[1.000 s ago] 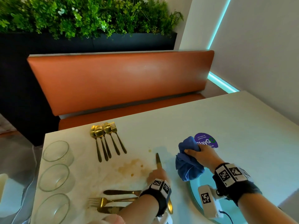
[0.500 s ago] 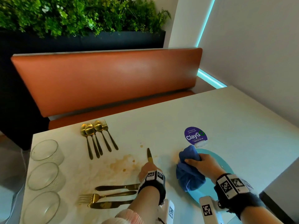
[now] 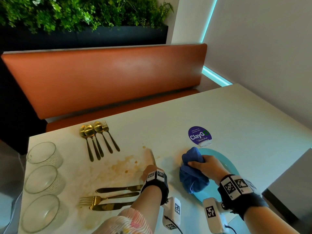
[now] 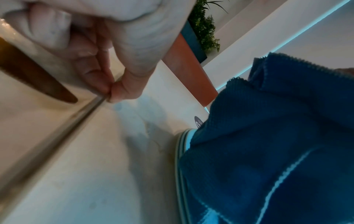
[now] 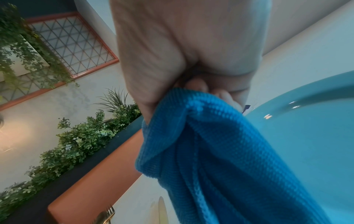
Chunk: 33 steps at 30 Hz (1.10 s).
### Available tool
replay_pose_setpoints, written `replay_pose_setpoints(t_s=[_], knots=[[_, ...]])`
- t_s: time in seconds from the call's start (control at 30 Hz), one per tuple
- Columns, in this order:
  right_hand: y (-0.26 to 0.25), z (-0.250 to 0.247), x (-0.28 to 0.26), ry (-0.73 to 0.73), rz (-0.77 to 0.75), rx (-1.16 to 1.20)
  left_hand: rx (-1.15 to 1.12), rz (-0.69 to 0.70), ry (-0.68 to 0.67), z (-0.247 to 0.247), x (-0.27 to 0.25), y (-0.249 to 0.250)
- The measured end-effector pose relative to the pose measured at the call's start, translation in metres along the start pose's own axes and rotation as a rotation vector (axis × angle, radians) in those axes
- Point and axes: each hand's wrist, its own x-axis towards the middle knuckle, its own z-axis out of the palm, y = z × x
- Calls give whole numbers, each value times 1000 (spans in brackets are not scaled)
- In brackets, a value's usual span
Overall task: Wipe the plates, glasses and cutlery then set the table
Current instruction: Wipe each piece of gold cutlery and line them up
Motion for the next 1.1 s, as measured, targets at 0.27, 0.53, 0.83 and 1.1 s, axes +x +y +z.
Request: replay_pose_setpoints(t_s=[0.27,0.53,0.83,1.1], knots=[[7,0,-6,2,12,53,-136,7,41,8,7,-7],[-1,21,-23,-65,62,350,-338,140,-75,-16,-22,-10],[-42,56,-57,-124,-19,584,-332,386,-66,-47,-72,-33],[-80,71,-78,137,-62,740,-266,500,-82,-66,-121,-56]])
